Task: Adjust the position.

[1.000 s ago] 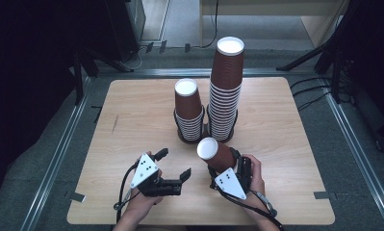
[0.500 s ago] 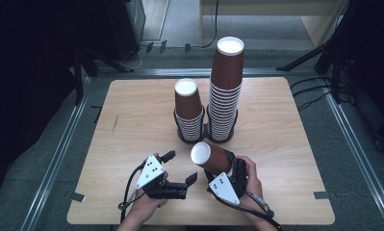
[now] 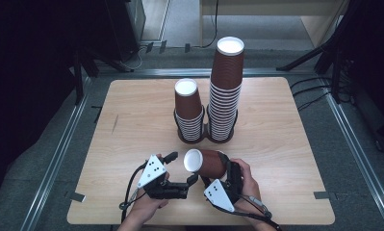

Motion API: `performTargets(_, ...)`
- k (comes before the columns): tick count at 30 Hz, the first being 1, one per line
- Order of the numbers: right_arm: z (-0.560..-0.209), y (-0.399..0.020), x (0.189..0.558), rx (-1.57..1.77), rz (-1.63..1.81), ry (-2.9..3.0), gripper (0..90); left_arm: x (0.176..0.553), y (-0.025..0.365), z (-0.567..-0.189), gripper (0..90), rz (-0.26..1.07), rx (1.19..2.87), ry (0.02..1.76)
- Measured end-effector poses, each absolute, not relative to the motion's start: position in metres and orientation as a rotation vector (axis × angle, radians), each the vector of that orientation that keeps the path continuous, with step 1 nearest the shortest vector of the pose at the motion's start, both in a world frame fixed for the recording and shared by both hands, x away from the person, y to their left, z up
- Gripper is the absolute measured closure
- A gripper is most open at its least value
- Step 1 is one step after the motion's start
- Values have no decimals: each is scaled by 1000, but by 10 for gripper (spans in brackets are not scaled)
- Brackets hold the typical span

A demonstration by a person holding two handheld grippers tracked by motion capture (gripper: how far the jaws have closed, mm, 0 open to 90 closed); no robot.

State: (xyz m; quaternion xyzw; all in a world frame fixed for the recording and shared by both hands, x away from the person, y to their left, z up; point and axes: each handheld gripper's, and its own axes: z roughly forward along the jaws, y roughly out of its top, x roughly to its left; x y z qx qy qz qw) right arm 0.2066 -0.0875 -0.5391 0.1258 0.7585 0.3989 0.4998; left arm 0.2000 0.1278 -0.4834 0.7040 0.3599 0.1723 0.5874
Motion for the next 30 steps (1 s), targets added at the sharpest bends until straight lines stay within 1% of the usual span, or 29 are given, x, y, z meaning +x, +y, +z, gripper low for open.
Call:
performTargets(12, -542, -81, 199, 204, 966, 1832, 107, 201, 124, -485, 68, 340, 1668, 822)
performTargets(17, -544, -79, 198, 173, 952, 1828, 106, 202, 125, -484, 129, 315, 1663, 827)
performTargets(23, -545, -77, 196, 148, 946, 1825, 107, 204, 125, -484, 158, 282, 1696, 834)
performTargets(24, -545, -77, 196, 143, 945, 1825, 107, 204, 124, -484, 172, 283, 1700, 836)
performTargets(25, -546, -77, 196, 141, 945, 1825, 107, 204, 124, -484, 209, 279, 1702, 838)
performTargets(30, -547, -77, 197, 135, 938, 1828, 106, 205, 125, -484, 212, 269, 1714, 836)
